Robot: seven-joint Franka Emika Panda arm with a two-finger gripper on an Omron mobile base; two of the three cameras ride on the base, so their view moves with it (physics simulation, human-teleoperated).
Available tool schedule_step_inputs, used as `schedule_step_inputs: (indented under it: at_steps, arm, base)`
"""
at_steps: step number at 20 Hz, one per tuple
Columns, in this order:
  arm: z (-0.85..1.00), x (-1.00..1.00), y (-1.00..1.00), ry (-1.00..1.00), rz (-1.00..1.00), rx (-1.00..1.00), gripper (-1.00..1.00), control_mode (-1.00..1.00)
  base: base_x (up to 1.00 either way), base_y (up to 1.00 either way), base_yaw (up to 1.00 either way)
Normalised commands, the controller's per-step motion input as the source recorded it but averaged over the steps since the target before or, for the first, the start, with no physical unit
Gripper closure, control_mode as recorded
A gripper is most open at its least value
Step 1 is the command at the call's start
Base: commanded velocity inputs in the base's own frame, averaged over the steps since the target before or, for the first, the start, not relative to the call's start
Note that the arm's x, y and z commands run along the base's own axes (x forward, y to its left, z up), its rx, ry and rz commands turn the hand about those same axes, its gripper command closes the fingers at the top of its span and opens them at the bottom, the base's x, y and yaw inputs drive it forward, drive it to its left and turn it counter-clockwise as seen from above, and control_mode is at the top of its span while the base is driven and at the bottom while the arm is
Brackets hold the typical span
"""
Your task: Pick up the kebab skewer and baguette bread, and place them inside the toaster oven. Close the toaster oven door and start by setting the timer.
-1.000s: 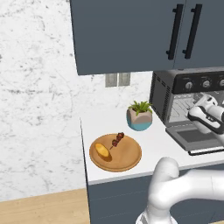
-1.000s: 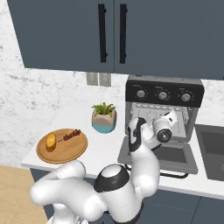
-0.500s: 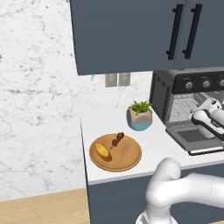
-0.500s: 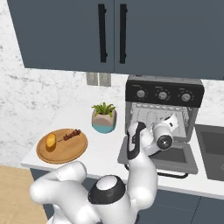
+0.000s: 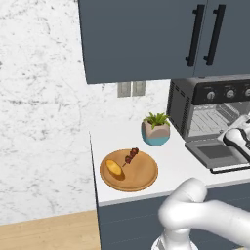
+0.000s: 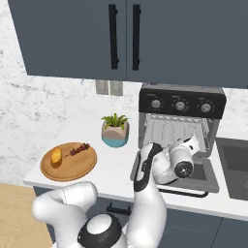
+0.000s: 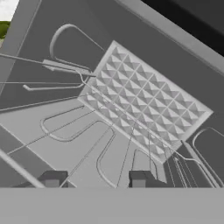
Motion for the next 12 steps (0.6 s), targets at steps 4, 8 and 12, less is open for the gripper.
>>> schedule_step_inputs:
  at_steps: [4, 8, 12]
  arm:
    - [0.05, -0.72, -0.21, 0.06, 0.0, 0.08, 1.0, -1.0]
    - [0.01, -0.75, -0.16, 0.07, 0.0, 0.07, 1.0, -1.0]
    - [0.04, -0.72, -0.15, 0.08, 0.0, 0.07, 1.0, -1.0]
  base:
    - [0.0, 0.0, 0.0]
    - [0.0, 0.0, 0.0]
    - [0.0, 0.0, 0.0]
